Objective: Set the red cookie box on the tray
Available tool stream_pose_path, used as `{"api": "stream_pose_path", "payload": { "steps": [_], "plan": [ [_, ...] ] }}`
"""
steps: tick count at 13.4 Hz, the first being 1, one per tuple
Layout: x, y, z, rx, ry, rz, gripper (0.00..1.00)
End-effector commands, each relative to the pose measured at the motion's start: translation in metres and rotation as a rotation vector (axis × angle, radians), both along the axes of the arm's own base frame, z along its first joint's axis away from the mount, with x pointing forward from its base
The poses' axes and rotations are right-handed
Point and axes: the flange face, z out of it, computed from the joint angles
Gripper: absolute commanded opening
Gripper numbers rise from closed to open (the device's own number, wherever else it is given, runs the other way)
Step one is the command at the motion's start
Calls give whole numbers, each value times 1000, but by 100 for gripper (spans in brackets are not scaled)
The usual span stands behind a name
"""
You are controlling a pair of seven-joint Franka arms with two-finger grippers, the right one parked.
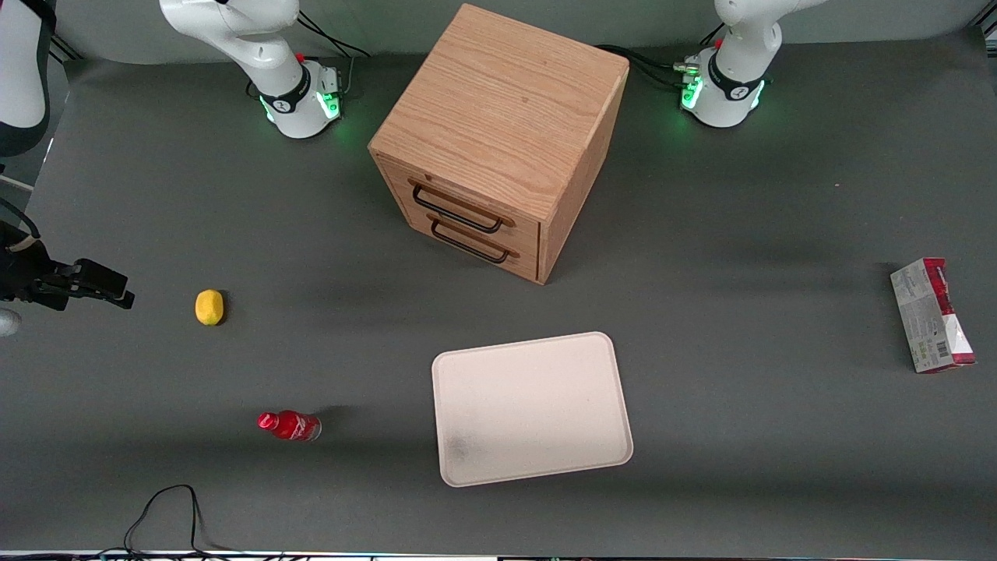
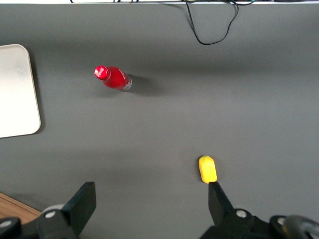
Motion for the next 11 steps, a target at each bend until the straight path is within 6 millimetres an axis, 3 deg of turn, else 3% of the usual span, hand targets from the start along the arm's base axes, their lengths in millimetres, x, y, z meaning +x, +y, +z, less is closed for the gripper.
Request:
{"api": "stream_pose_path", "payload": {
  "steps": [1,2,5,8,11],
  "plan": [
    [5,51,-2,-1,-11,-43,100],
    [1,63,-3,-7,-14,-48,100],
    [0,74,-13,-35,-17,-10,100],
    [5,72,-17,-18,-27,49,100],
    [11,74,-39,-14,-16,47,100]
  ]
}}
